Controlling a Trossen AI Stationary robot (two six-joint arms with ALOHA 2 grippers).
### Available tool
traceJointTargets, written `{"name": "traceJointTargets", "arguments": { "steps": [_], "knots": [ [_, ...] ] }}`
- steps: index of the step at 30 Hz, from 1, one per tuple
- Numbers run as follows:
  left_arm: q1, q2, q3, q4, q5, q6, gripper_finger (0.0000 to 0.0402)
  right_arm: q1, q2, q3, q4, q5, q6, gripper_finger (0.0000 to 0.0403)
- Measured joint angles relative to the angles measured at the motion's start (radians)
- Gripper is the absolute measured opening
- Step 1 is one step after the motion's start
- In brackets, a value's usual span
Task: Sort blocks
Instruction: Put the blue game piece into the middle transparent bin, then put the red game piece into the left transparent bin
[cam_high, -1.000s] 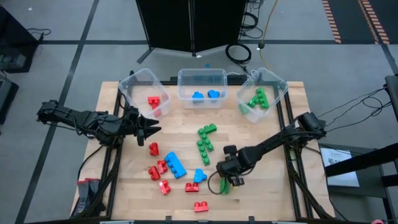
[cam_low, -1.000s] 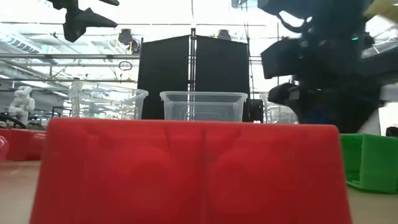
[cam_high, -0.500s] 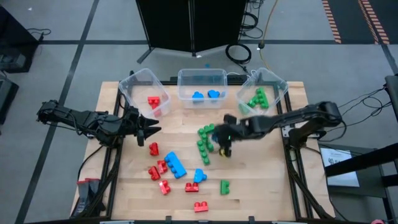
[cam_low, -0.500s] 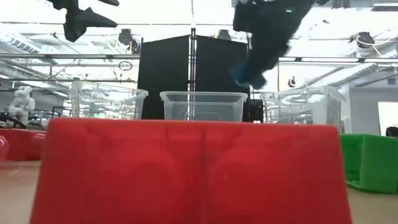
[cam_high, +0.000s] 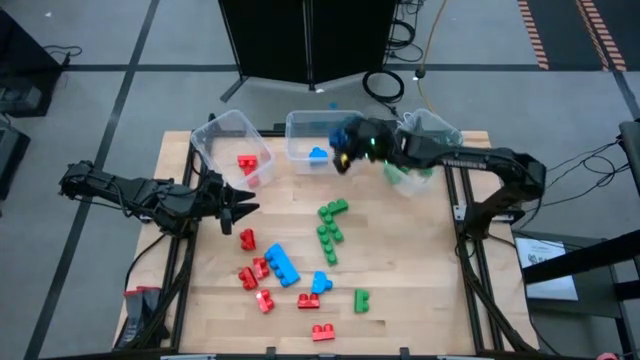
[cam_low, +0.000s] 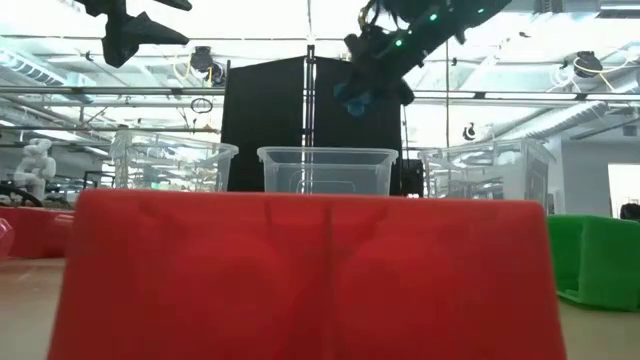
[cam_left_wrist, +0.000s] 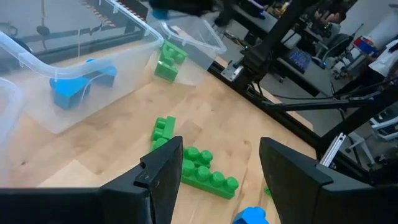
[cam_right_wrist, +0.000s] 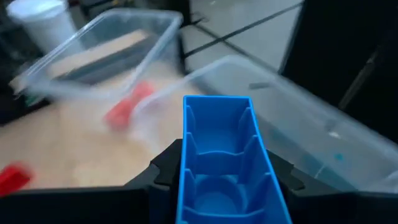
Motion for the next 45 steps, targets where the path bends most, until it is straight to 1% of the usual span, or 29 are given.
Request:
{"name": "traceJointTargets", "arguments": {
  "steps": [6,9,15,17,21,22,26,28,31,34,35,36,39,41,43,45],
  "knots": [
    [0.000,0.003,0.000,-0.005,-0.014,0.000,0.0209,-0.122,0.124,0.137,-0.033,-0.010,-0.020,0.0115],
    [0.000,0.004,0.000,-0.008,-0.014,-0.001,0.0209,-0.156,0.203,0.208,-0.089,-0.045,-0.020,0.0115],
    [0.000,0.004,0.000,-0.014,-0.014,-0.001,0.0209,-0.179,0.348,0.320,-0.218,-0.092,-0.021,0.0115],
    [0.000,0.004,0.000,-0.026,-0.014,-0.002,0.0209,-0.178,0.377,0.354,-0.255,-0.093,-0.023,0.0115],
    [0.000,0.004,0.000,-0.047,-0.014,-0.003,0.0209,-0.177,0.409,0.403,-0.287,-0.093,-0.078,0.0117],
    [0.000,0.004,0.000,-0.055,-0.014,-0.003,0.0209,-0.177,0.412,0.411,-0.293,-0.093,-0.082,0.0129],
    [0.000,0.005,0.000,-0.058,-0.014,-0.002,0.0209,-0.177,0.417,0.434,-0.290,-0.092,-0.087,0.0209],
    [0.000,0.005,0.000,-0.060,-0.014,-0.001,0.0209,-0.178,0.417,0.445,-0.294,-0.092,-0.088,0.0240],
    [0.000,0.005,0.000,-0.062,-0.014,-0.001,0.0209,-0.177,0.417,0.478,-0.316,-0.092,-0.095,0.0266],
    [0.000,0.005,0.000,-0.064,-0.014,0.000,0.0209,-0.173,0.414,0.528,-0.329,-0.103,-0.117,0.0274],
    [0.000,0.005,0.000,-0.067,-0.014,0.000,0.0209,-0.172,0.414,0.554,-0.342,-0.138,-0.126,0.0275],
    [0.000,0.005,0.000,-0.072,-0.014,-0.001,0.0209,-0.171,0.410,0.582,-0.361,-0.203,-0.135,0.0275],
    [0.000,0.005,0.000,-0.087,-0.012,-0.002,0.0209,-0.148,0.401,0.676,-0.398,-0.460,-0.143,0.0272],
    [0.000,0.005,0.000,-0.087,-0.009,-0.002,0.0209,-0.111,0.398,0.737,-0.439,-0.622,-0.144,0.0269],
    [0.000,0.005,0.000,-0.087,-0.008,-0.001,0.0209,-0.052,0.397,0.772,-0.470,-0.717,-0.157,0.0267],
    [0.000,0.005,0.000,-0.087,-0.007,-0.001,0.0209,0.023,0.397,0.779,-0.494,-0.750,-0.202,0.0267]
  ]
}}
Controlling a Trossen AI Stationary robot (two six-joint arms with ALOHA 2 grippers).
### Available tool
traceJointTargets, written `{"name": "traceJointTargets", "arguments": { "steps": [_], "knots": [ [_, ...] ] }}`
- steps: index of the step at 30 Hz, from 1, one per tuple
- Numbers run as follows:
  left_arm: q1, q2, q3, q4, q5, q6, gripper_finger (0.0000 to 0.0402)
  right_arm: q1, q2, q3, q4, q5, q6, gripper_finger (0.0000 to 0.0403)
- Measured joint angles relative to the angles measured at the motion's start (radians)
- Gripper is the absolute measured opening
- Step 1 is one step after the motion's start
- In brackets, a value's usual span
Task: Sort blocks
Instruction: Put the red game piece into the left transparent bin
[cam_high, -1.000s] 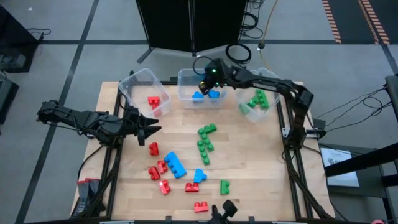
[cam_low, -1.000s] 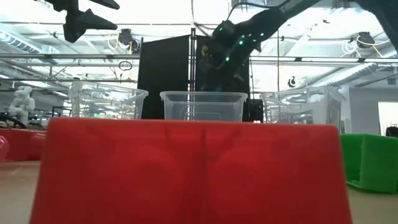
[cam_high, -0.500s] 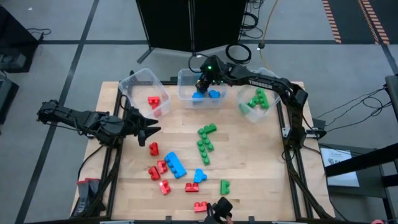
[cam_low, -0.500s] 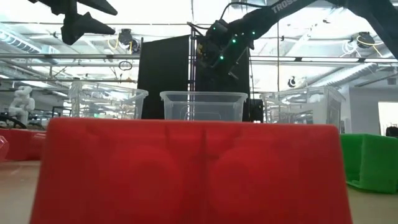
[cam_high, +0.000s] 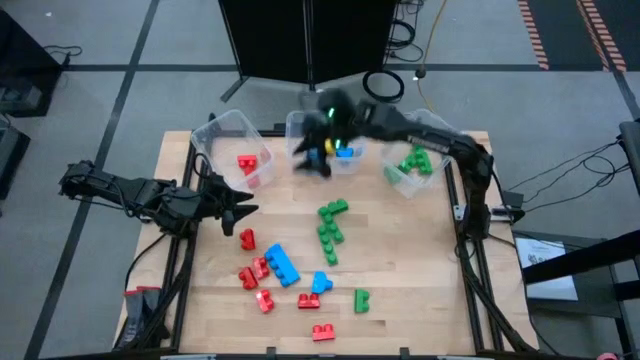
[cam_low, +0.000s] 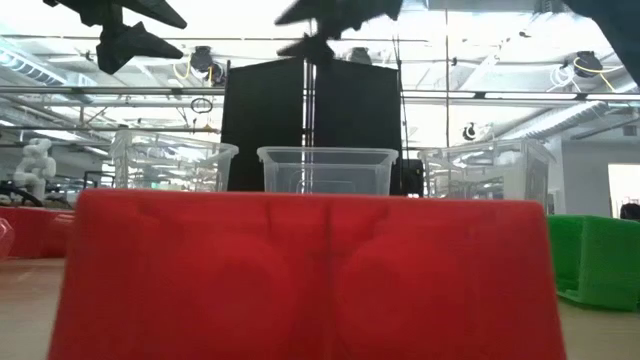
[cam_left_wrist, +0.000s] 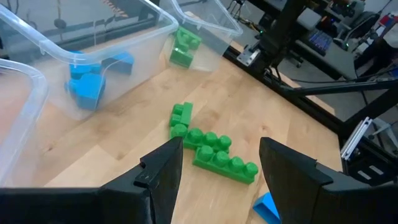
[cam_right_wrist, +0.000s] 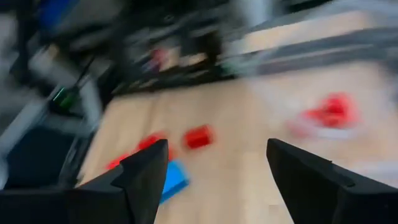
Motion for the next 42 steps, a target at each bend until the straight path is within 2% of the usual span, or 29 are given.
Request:
{"name": "traceJointTargets", "arguments": {
  "steps": [4,8,13,15,26,35,42],
  "knots": [
    [0.000,0.000,0.000,-0.001,0.003,-0.001,0.0209,0.154,0.004,-0.001,-0.129,0.002,-0.133,0.0267],
    [0.000,0.000,0.000,-0.007,0.004,-0.002,0.0209,0.285,0.035,-0.001,-0.215,0.094,-0.176,0.0267],
    [0.000,0.000,0.000,-0.020,0.004,-0.002,0.0209,0.412,0.102,-0.002,-0.190,0.234,-0.203,0.0267],
    [0.000,0.000,0.000,-0.019,0.004,-0.003,0.0209,0.444,0.141,-0.002,-0.185,0.243,-0.198,0.0267],
    [0.000,0.000,0.000,-0.019,0.000,-0.060,0.0209,0.579,0.323,-0.003,-0.056,0.225,-0.070,0.0267],
    [0.000,0.000,0.000,-0.020,-0.003,-0.060,0.0209,0.683,0.381,-0.003,-0.001,0.507,0.050,0.0267],
    [0.000,0.000,0.000,-0.027,-0.003,-0.052,0.0209,0.707,0.396,-0.002,0.011,0.521,0.252,0.0267]
  ]
}}
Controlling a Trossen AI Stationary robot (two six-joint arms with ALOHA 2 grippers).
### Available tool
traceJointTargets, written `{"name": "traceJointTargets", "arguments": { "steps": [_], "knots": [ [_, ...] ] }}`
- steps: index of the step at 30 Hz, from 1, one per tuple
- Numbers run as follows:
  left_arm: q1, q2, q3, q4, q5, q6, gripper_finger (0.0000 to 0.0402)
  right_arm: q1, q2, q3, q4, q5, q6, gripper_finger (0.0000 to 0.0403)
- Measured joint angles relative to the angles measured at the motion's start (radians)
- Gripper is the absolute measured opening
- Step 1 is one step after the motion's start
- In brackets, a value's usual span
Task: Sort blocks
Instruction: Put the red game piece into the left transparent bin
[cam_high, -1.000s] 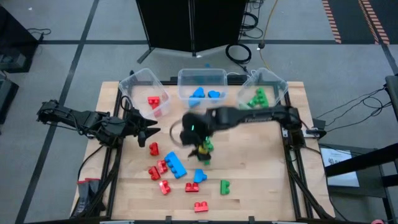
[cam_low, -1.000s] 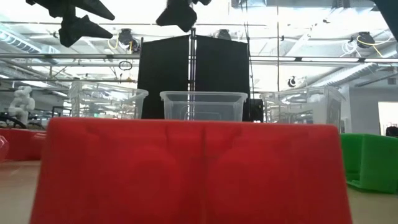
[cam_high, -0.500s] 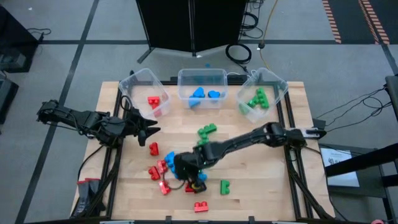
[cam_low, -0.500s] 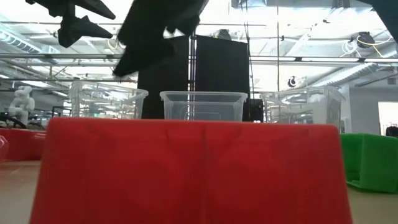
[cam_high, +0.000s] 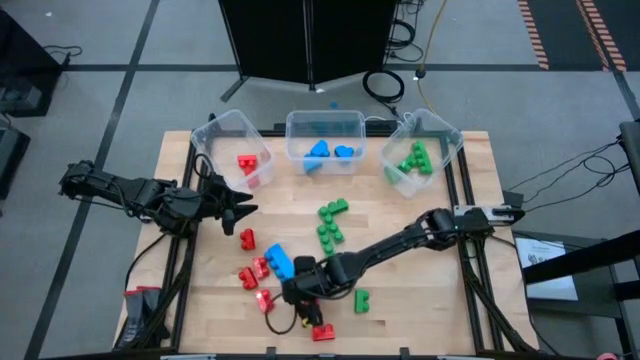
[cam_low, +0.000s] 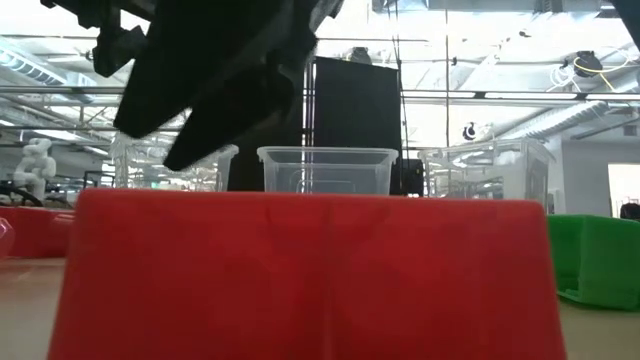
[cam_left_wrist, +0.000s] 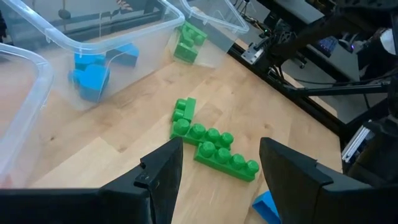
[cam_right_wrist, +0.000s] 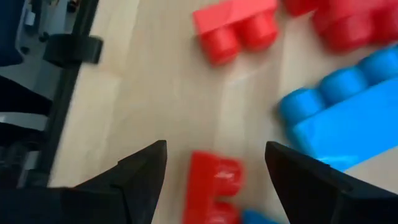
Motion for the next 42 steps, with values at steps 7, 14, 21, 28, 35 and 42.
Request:
{"name": "traceJointTargets", "arguments": {
  "steps": [7,14,21,28,35,42],
  "knots": [
    [0.000,0.000,0.000,0.000,0.015,0.002,0.0209,0.033,0.006,0.000,-0.004,0.029,0.094,0.0267],
    [0.000,0.000,0.000,0.000,0.016,0.021,0.0209,0.035,0.021,0.000,-0.066,0.146,0.096,0.0267],
    [0.000,0.000,0.000,-0.005,0.019,0.028,0.0209,0.048,0.059,0.000,-0.086,0.109,0.098,0.0267],
    [0.000,0.000,0.000,-0.022,0.025,0.020,0.0209,0.050,0.093,0.003,-0.158,0.118,0.128,0.0231],
    [0.000,0.000,0.000,-0.022,0.027,0.020,0.0209,0.050,0.106,0.005,-0.196,0.114,0.127,0.0152],
    [0.000,0.000,0.000,-0.024,0.027,0.021,0.0209,0.024,0.054,0.001,-0.213,0.111,0.047,0.0152]
  ]
}}
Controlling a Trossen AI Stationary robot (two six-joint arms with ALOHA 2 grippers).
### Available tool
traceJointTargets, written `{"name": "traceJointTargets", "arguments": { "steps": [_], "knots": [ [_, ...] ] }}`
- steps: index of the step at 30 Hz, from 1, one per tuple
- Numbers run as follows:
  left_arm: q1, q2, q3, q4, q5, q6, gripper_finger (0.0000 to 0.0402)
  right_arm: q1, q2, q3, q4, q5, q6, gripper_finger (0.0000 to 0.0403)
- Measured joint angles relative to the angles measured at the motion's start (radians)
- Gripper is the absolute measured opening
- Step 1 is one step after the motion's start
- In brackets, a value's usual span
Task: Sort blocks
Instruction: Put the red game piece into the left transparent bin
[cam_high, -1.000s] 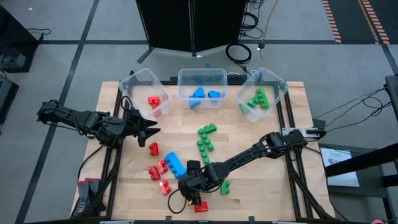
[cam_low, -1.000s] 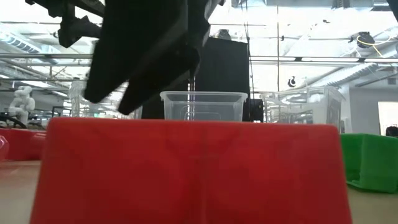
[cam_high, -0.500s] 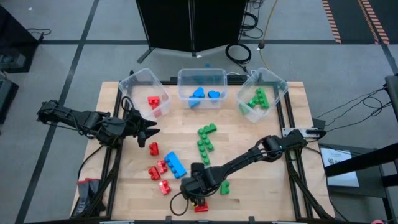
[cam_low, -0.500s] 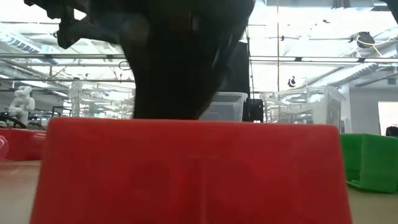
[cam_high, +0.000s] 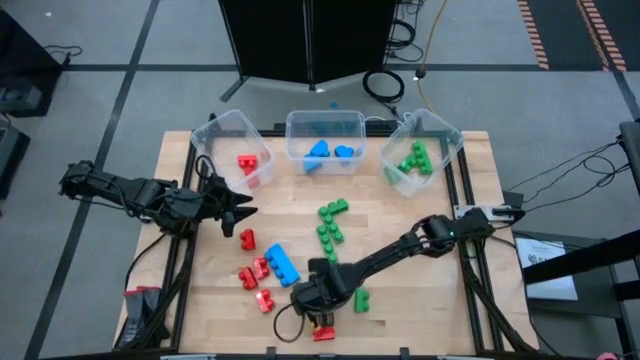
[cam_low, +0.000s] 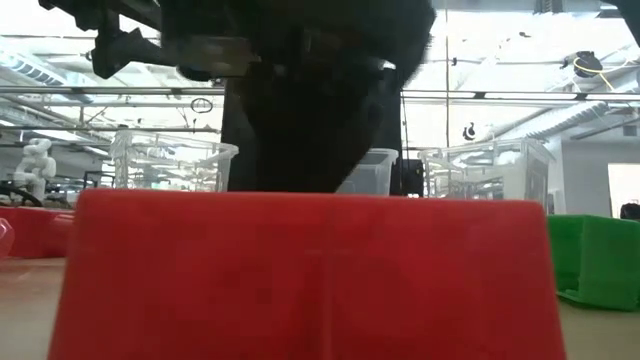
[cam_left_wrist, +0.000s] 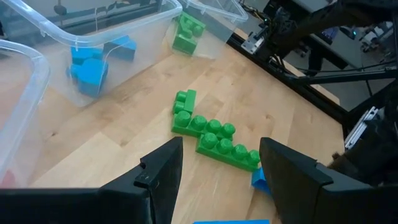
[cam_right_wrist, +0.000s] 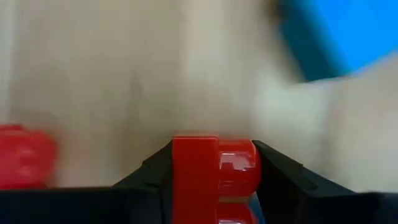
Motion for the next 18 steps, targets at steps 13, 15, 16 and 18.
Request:
{"name": "traceJointTargets", "arguments": {
  "steps": [13,15,16,18],
  "knots": [
    [0.000,0.000,0.000,-0.001,0.000,0.006,0.0209,-0.264,-0.235,0.003,0.143,0.102,-0.188,0.0152],
    [0.000,0.000,0.000,-0.001,0.000,0.006,0.0209,-0.316,-0.253,0.004,0.189,0.111,-0.210,0.0152],
    [0.000,0.000,0.000,-0.001,0.000,0.006,0.0209,-0.342,-0.254,0.004,0.220,0.112,-0.216,0.0152],
    [0.000,0.000,0.000,-0.002,0.000,0.006,0.0209,-0.391,-0.249,0.004,0.272,0.111,-0.223,0.0152]
  ]
}}
